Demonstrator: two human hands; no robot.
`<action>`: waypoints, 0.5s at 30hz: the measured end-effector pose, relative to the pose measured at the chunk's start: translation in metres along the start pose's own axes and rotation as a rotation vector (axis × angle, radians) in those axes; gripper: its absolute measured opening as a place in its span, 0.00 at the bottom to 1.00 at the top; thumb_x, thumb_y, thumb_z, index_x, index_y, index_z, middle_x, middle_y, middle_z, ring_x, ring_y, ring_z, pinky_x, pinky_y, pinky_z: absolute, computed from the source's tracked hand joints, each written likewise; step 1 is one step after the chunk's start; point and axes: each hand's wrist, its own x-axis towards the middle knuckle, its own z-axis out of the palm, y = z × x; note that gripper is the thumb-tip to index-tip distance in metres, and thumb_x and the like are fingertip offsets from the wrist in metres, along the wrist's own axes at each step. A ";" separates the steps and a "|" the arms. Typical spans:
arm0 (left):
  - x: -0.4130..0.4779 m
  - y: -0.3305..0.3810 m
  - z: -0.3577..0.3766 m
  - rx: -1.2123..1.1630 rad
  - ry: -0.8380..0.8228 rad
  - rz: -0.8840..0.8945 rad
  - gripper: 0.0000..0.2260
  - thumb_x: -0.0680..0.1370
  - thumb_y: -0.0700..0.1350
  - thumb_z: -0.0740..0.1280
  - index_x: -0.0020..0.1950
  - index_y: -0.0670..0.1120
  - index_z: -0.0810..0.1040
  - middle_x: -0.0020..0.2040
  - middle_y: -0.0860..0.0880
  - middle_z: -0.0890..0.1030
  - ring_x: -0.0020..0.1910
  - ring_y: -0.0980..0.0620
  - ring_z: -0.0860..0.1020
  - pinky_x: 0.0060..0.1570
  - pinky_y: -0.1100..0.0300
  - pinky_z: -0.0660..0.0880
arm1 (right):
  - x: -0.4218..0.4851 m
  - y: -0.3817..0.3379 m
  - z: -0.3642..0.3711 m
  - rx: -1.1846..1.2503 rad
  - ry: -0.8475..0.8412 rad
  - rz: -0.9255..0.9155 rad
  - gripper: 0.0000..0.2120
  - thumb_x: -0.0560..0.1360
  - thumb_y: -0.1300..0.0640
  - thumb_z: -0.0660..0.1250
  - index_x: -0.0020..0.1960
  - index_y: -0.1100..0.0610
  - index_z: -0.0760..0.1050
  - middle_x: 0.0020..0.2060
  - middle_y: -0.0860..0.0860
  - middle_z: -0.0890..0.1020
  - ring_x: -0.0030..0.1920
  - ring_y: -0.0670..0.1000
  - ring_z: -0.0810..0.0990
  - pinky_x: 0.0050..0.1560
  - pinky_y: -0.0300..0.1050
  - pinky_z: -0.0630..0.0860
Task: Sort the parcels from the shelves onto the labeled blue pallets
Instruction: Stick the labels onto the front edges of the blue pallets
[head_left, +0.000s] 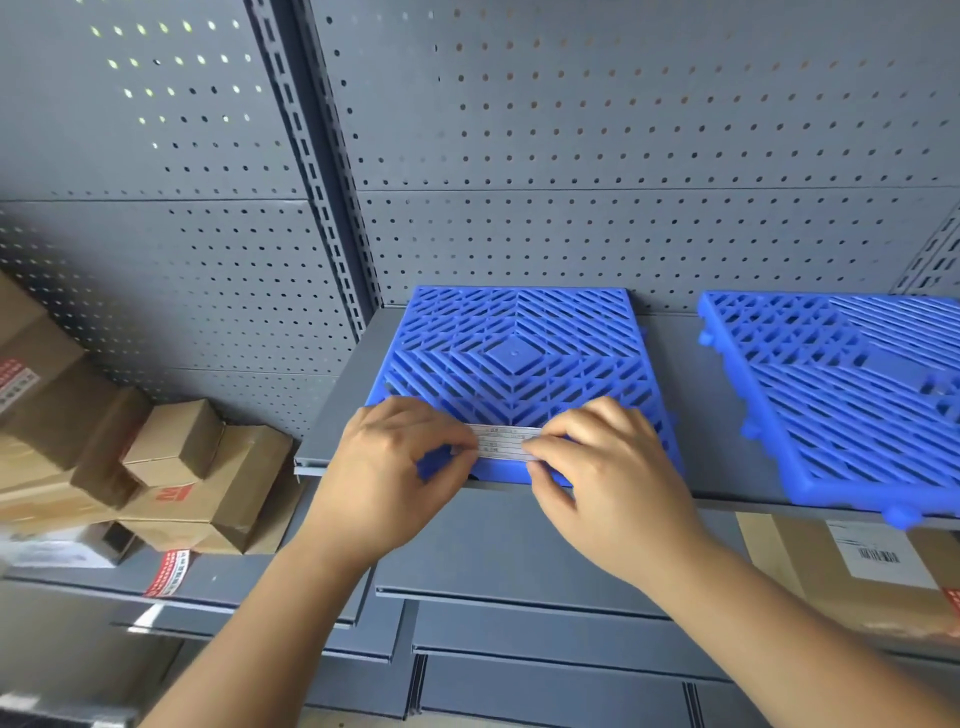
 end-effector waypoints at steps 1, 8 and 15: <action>-0.001 -0.001 0.001 -0.006 0.006 0.003 0.03 0.76 0.49 0.73 0.47 0.53 0.87 0.47 0.61 0.85 0.49 0.53 0.83 0.49 0.45 0.79 | -0.001 -0.001 0.000 -0.002 0.009 -0.001 0.08 0.76 0.53 0.67 0.43 0.53 0.83 0.42 0.45 0.82 0.44 0.55 0.76 0.46 0.51 0.73; -0.007 -0.008 0.004 -0.058 0.012 -0.025 0.04 0.76 0.51 0.73 0.48 0.54 0.87 0.49 0.62 0.85 0.50 0.54 0.83 0.51 0.45 0.78 | -0.006 -0.004 0.002 -0.048 0.064 -0.004 0.06 0.77 0.55 0.68 0.44 0.52 0.84 0.43 0.45 0.82 0.45 0.55 0.77 0.46 0.48 0.68; -0.006 -0.002 0.002 -0.055 0.008 -0.063 0.07 0.76 0.53 0.70 0.48 0.54 0.87 0.49 0.63 0.85 0.51 0.54 0.82 0.53 0.46 0.78 | -0.007 -0.004 0.002 -0.060 0.064 0.004 0.06 0.77 0.54 0.68 0.46 0.52 0.84 0.44 0.45 0.83 0.46 0.55 0.77 0.47 0.49 0.68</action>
